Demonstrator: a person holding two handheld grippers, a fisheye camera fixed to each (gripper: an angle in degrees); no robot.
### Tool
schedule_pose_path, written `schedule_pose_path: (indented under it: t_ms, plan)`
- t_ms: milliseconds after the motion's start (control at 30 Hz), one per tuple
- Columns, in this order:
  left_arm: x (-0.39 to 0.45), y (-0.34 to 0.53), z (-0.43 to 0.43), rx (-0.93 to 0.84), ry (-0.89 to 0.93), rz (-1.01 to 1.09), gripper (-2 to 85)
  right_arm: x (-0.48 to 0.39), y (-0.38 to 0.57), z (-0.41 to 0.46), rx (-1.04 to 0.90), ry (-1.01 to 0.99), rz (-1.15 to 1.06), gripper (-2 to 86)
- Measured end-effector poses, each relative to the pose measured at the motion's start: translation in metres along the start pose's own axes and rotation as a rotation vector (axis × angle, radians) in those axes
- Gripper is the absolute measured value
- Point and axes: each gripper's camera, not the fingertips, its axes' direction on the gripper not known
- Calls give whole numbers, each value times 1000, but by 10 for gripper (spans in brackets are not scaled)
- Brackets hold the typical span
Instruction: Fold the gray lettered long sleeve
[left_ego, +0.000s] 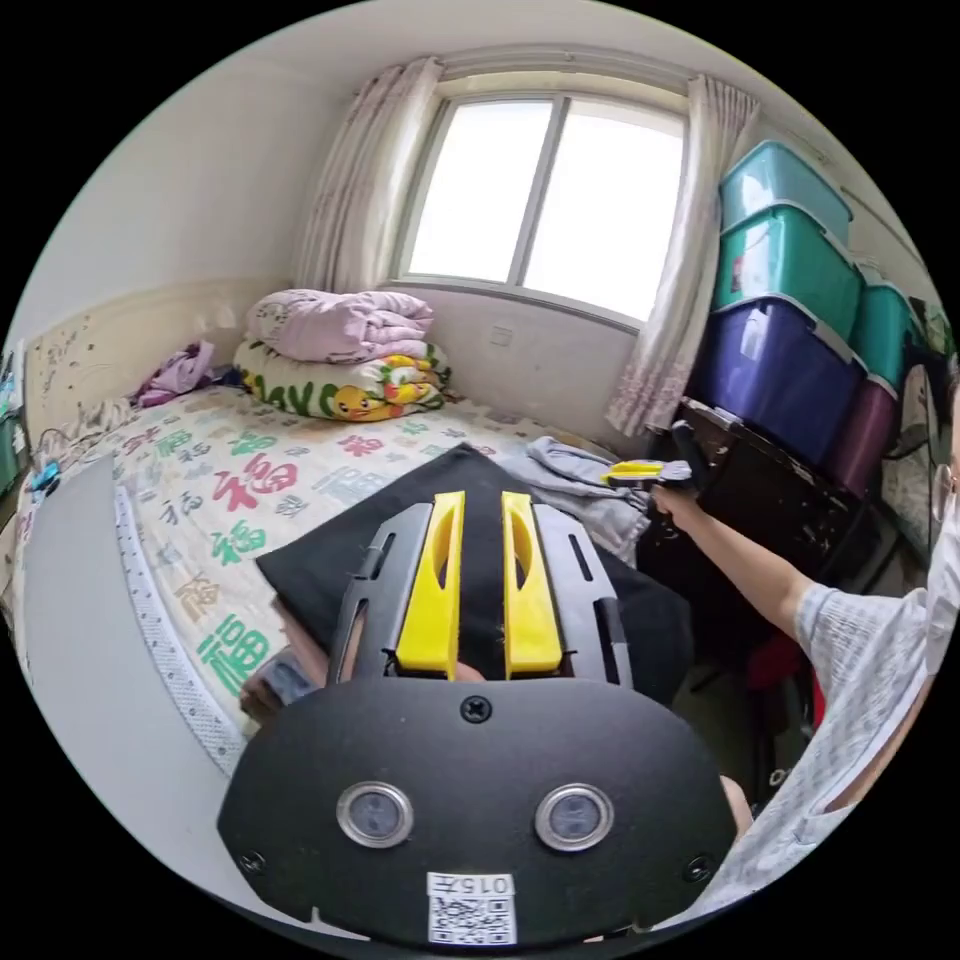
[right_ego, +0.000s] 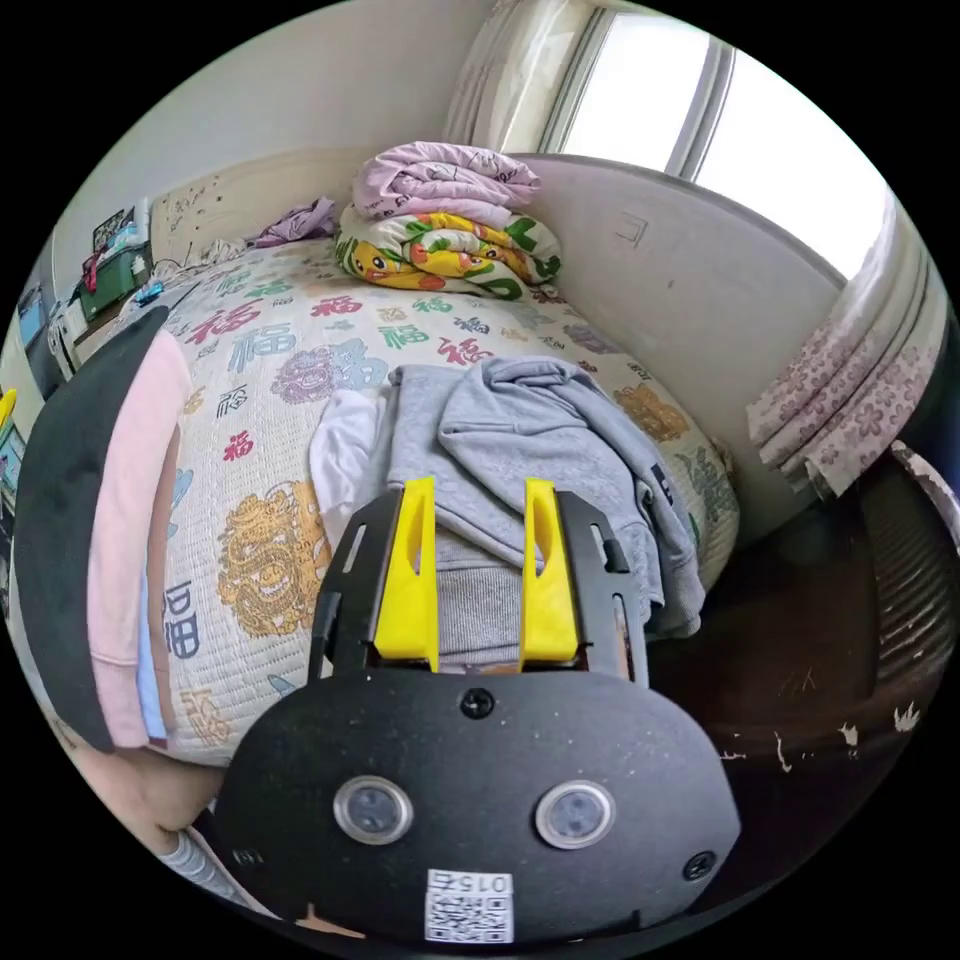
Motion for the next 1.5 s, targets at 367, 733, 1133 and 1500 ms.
schedule_pose_path:
  t_ms: [367, 733, 1133, 1500]
  plan:
    - [64, 42, 106, -251, -164, 94, 26, 54, 8, 123, -3, -28, 123, 62]
    - [38, 46, 65, -222, 6, -16, 41, 173, 203, -32, 757, -560, 261, -1]
    - [161, 20, -87, 74, 363, -26, 227, 152, 444, -320, 1421, -946, -115, -6]
    - [210, 85, -407, 396, 301, 213, -6, 56, 541, -380, 1450, -1323, -119, -6]
